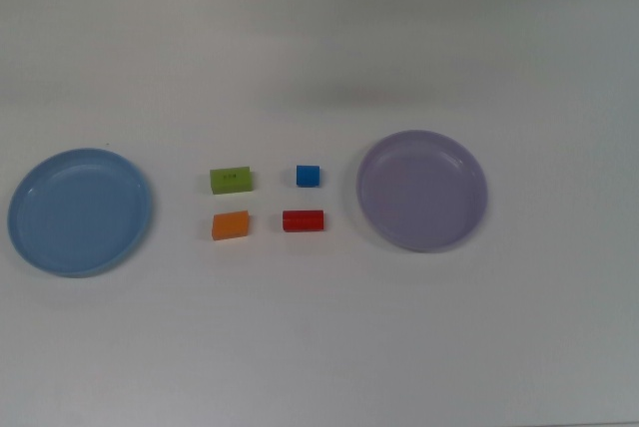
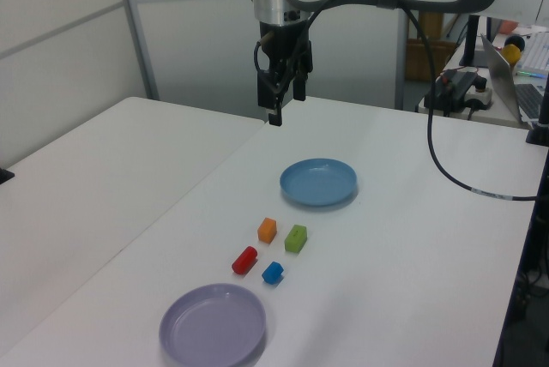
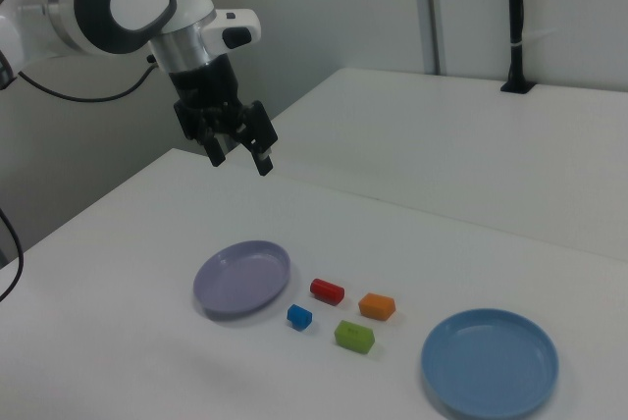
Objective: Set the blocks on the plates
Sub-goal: 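Move the gripper from rest toward the orange block, then lower the gripper and grasp the orange block, then carry the orange block onto the light blue plate and release, then move to the green block, lower and grasp it, then carry the green block onto the light blue plate and release, then move to the red block, lower and grasp it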
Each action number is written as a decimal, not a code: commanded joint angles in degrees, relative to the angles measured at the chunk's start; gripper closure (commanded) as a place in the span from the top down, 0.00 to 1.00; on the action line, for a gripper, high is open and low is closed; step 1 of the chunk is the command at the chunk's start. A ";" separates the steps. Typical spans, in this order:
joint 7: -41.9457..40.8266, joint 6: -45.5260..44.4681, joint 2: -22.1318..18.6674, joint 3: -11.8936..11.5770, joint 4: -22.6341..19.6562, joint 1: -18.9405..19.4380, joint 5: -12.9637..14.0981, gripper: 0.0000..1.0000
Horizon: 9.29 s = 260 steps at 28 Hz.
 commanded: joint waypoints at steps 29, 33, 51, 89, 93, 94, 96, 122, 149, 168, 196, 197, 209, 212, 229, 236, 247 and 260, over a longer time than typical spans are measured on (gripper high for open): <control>-1.05 13.79 13.42 1.31 -2.14 0.17 -1.83 1.00; -1.05 16.70 15.62 1.04 -2.23 -0.10 -3.42 1.00; -0.70 29.36 26.70 0.87 -4.42 -2.56 -10.36 1.00; -0.35 33.67 29.43 0.95 -5.66 -4.23 -12.83 0.00; -0.87 33.58 26.80 0.34 -4.25 -4.67 -9.93 0.00; -0.87 33.58 26.36 0.08 -3.81 -5.19 -9.58 0.00; -0.87 33.49 25.48 0.08 -3.63 -6.25 -8.96 0.00; -4.65 44.30 31.80 -1.42 -4.25 -15.57 -12.03 0.14; -4.74 27.54 23.72 -0.45 -4.16 -10.83 -10.54 1.00; -2.02 13.28 25.56 3.41 -8.03 -6.52 -10.80 1.00; -1.31 18.73 28.38 4.12 -7.16 -6.51 -12.56 0.00; -1.31 18.64 28.29 4.21 -6.19 -6.78 -12.30 0.00; -5.97 18.90 25.47 2.01 -2.84 -11.34 -8.34 0.00; -7.81 21.69 25.74 1.66 -3.02 -13.45 -8.69 0.00; -10.19 29.19 28.90 -3.00 -4.42 -14.95 -9.40 0.97; -9.84 29.19 28.81 -3.00 -4.25 -14.34 -8.61 1.00; -8.88 28.57 26.09 0.34 -3.72 -12.23 -5.98 1.00; 1.41 28.48 25.30 0.78 -4.16 -3.18 -5.53 1.00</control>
